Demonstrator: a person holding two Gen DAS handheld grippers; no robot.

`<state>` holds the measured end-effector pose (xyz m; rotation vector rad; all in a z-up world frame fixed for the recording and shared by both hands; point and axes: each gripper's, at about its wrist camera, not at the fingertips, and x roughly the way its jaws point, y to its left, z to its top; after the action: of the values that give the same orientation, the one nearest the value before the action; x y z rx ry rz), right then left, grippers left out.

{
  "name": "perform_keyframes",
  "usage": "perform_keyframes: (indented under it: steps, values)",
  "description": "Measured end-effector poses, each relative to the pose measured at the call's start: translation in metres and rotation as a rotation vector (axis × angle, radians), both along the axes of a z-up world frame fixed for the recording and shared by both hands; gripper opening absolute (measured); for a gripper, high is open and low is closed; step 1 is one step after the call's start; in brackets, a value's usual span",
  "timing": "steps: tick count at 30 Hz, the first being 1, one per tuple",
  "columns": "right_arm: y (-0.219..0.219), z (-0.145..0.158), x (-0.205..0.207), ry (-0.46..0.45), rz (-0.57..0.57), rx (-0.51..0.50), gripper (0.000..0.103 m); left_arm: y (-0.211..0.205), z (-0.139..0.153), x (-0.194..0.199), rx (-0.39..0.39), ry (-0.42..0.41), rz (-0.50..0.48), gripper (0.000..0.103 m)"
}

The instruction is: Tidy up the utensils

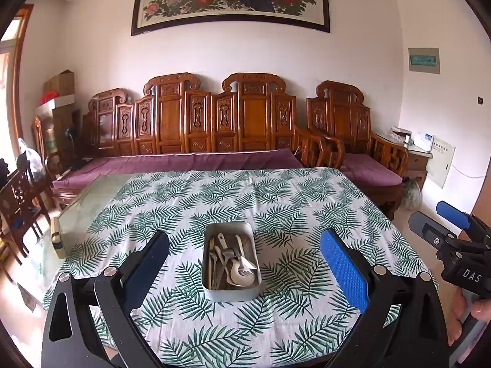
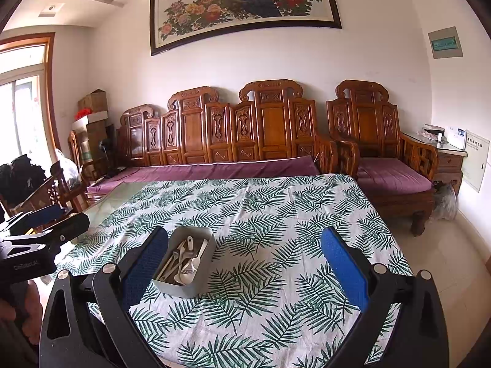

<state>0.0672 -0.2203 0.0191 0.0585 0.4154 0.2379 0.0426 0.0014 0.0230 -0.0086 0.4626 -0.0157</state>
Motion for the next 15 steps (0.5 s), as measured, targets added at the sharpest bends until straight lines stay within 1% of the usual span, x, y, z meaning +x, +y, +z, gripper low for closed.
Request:
perform_keyframes:
  steps: [15]
  values:
    - [-0.005,0.0013,-0.0001,-0.006,0.002,0.006,0.1,-0.0018,0.0046,-0.0038,-0.003,-0.015,0.0,0.095]
